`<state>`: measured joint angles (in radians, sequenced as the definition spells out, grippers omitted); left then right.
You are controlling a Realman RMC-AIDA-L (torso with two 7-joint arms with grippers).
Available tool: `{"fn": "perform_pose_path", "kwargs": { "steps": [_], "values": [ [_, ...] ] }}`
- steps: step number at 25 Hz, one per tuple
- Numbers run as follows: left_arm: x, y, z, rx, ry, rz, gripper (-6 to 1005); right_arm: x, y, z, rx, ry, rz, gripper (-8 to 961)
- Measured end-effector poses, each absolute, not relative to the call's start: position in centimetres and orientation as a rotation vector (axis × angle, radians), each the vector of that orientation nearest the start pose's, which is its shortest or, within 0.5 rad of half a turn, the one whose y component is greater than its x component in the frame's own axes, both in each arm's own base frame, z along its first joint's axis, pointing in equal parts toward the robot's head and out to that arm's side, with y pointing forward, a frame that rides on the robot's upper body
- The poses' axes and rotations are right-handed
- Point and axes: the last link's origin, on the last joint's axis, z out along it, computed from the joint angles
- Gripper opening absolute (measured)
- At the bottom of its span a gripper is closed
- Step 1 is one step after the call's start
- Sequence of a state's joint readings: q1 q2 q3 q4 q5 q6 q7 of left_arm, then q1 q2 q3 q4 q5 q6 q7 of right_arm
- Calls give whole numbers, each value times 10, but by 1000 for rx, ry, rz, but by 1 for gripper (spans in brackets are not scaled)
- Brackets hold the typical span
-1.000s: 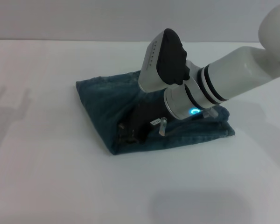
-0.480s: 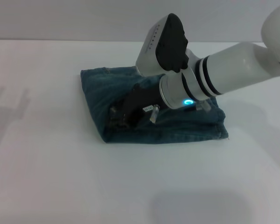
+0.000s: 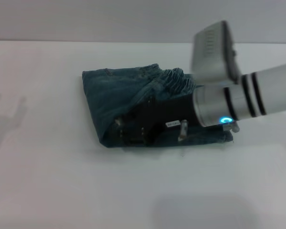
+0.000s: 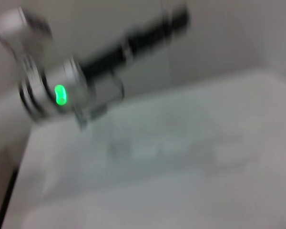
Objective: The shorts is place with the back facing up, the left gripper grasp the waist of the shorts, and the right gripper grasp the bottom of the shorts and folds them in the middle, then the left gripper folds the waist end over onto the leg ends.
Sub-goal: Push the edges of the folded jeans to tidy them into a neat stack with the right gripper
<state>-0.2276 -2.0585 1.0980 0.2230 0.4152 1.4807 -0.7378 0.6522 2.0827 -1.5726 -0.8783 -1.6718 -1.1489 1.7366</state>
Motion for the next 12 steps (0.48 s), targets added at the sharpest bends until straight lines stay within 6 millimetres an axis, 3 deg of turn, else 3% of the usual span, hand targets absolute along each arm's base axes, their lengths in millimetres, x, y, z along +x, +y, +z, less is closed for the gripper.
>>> {"fn": "perform_pose_path", "kwargs": {
  "steps": [5,12],
  "values": [
    [-353,264,57,-1451,-620,-1169,738,145,347,-59,-2889,353,772,384],
    [-352,248,52,-1445,-612,-1209,738,182,351,-21,-2579,298,1008,384]
  ]
}}
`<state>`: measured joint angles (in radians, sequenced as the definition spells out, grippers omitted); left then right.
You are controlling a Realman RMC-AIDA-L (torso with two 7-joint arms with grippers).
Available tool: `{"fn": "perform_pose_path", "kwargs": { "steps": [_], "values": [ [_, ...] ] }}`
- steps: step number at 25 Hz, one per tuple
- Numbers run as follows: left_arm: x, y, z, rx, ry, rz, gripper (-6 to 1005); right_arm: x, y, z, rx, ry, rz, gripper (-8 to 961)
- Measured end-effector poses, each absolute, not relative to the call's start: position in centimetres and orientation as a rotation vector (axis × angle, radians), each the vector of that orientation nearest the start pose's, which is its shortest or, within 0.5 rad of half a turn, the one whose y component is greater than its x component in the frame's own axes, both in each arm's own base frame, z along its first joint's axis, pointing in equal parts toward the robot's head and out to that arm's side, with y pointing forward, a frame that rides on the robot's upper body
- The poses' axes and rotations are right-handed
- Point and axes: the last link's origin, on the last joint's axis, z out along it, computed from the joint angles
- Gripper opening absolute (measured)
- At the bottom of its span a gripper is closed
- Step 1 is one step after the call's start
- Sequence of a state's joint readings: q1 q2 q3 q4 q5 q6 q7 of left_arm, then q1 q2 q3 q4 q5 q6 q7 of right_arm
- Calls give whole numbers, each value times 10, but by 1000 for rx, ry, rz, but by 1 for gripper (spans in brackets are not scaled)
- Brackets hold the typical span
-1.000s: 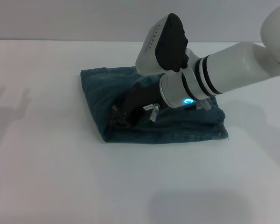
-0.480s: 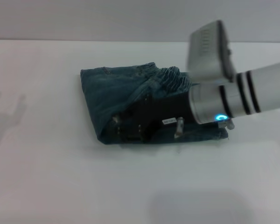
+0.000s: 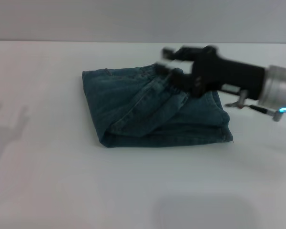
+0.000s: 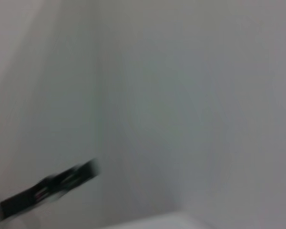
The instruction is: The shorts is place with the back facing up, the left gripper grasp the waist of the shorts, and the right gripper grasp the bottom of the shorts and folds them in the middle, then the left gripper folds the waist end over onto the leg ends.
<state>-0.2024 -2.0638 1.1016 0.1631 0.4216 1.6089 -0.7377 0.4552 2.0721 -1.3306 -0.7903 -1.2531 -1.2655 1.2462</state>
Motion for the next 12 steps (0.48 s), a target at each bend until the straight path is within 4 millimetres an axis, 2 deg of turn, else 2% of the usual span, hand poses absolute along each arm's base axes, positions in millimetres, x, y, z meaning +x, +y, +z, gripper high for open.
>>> {"fn": "perform_pose_path", "kwargs": {
  "steps": [5,6,7,12],
  "values": [
    [-351,241,47,-1440,-628,-1228,738,210,358,4,-2304,241,1082,385],
    [-350,240,45,-1441,-633,-1237,738,220,360,11,-2197,213,1080,385],
    [-350,240,45,-1441,-633,-1237,738,220,360,11,-2197,213,1080,385],
    [-346,242,39,-1460,-644,-1254,738,243,364,23,-1955,180,1047,386]
  ]
}}
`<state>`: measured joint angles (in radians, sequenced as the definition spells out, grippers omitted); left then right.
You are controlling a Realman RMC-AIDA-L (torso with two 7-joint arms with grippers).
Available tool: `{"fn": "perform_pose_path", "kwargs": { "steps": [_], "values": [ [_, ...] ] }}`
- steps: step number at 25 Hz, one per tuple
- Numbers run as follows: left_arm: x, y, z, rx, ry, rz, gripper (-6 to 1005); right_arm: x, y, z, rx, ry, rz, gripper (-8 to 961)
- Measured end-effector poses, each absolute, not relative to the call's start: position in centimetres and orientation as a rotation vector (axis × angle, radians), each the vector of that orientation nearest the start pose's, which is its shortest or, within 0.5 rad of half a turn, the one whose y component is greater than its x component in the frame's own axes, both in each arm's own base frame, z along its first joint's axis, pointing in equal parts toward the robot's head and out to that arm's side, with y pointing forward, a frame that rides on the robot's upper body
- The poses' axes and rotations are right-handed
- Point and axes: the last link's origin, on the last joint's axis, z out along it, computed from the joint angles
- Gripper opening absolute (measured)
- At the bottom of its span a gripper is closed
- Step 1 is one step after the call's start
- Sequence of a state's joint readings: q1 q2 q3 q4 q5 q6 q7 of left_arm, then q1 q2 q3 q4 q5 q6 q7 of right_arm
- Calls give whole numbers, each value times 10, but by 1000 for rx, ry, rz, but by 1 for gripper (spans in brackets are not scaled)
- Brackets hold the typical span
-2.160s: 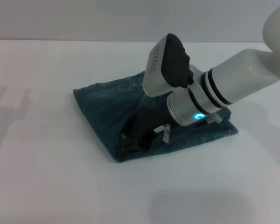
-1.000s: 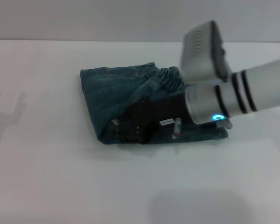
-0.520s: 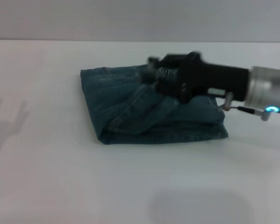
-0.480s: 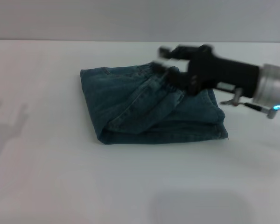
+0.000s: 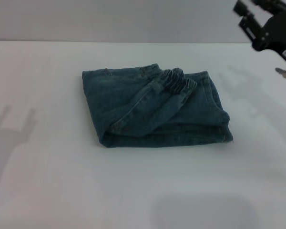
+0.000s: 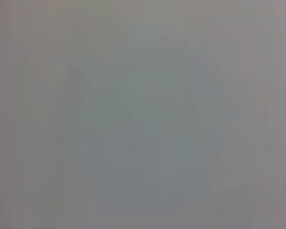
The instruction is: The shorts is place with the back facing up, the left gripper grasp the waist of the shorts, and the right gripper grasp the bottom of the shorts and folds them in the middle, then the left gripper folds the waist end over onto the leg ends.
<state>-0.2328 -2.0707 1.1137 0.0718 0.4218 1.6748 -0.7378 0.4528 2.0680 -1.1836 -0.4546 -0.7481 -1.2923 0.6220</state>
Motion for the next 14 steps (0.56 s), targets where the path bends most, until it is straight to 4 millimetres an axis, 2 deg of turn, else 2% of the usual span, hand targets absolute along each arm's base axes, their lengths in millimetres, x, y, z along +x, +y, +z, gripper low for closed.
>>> {"fn": "perform_pose_path", "kwargs": {
  "steps": [8,14],
  "values": [
    [-344,245,36,-1467,-653,-1261,738,251,375,22,-1823,164,971,386],
    [-344,245,29,-1476,-691,-1254,738,245,382,19,-1781,102,927,386]
  ]
}}
